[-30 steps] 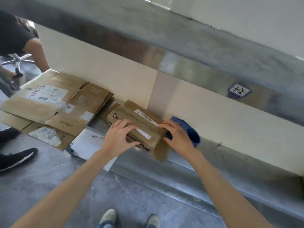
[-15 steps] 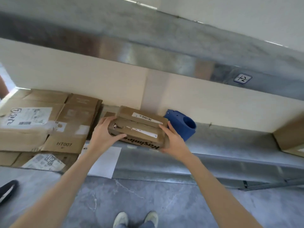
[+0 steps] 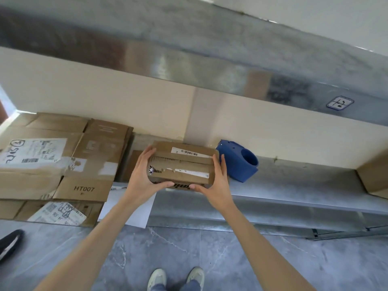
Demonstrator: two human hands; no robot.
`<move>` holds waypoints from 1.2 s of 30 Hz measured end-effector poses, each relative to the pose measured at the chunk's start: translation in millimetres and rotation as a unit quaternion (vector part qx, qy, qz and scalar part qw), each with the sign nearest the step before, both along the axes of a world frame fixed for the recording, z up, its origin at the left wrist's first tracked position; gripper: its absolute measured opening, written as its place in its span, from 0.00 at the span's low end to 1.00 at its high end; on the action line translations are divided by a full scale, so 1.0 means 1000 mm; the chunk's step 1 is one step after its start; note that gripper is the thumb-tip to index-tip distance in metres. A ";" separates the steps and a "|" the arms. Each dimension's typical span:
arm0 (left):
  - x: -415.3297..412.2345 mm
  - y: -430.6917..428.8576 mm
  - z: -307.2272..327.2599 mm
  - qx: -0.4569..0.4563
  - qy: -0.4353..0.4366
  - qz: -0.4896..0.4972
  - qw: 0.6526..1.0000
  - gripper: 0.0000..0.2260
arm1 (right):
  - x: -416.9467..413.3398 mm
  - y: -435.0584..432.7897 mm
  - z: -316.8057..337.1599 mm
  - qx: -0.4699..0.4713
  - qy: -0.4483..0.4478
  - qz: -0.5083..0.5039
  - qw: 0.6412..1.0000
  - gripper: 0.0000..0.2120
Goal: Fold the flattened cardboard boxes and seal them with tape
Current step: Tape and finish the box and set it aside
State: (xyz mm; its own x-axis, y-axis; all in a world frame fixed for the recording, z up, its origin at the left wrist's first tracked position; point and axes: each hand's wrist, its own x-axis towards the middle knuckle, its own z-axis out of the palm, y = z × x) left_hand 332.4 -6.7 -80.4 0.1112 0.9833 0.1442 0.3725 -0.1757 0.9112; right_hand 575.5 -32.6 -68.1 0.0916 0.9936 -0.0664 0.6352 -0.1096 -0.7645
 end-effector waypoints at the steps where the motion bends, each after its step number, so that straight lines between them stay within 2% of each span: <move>1: 0.001 0.000 -0.002 -0.003 -0.006 0.000 1.000 0.47 | -0.002 0.000 -0.002 0.002 -0.002 -0.006 1.000 0.60; 9: 0.006 0.000 -0.015 -0.012 -0.039 0.026 0.999 0.48 | -0.002 -0.001 -0.014 0.010 -0.007 -0.015 1.000 0.56; 14: 0.002 -0.001 -0.014 -0.011 -0.038 0.000 0.999 0.48 | -0.001 0.000 -0.011 0.007 0.013 -0.014 1.000 0.57; 19: 0.006 -0.003 -0.017 -0.036 -0.068 0.020 0.997 0.48 | -0.003 -0.001 -0.016 0.022 0.019 -0.020 0.999 0.58; 24: -0.004 0.000 -0.014 -0.040 -0.049 -0.005 0.998 0.46 | 0.000 0.000 -0.009 0.023 0.032 -0.005 0.999 0.58; 28: -0.011 -0.006 -0.012 -0.038 -0.040 -0.015 0.998 0.44 | 0.006 -0.004 -0.007 0.039 0.051 0.002 0.998 0.55; 32: -0.017 -0.009 -0.013 -0.052 -0.078 0.004 0.996 0.46 | 0.019 -0.018 -0.012 0.021 0.065 -0.022 0.997 0.51; 34: -0.020 -0.013 -0.016 -0.056 -0.081 0.018 0.995 0.44 | 0.022 -0.025 -0.015 0.003 0.059 -0.034 0.998 0.49; 36: -0.021 -0.017 -0.018 -0.070 -0.075 0.044 0.994 0.38 | 0.022 -0.028 -0.015 -0.004 0.051 -0.045 0.998 0.48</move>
State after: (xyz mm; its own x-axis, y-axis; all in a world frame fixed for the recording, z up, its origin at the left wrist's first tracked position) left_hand 311.4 -24.0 -98.2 0.0115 0.9998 0.0146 0.2396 -0.0170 0.9707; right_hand 597.2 -60.8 -82.9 0.1735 0.9810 -0.0871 0.5417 -0.1689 -0.8234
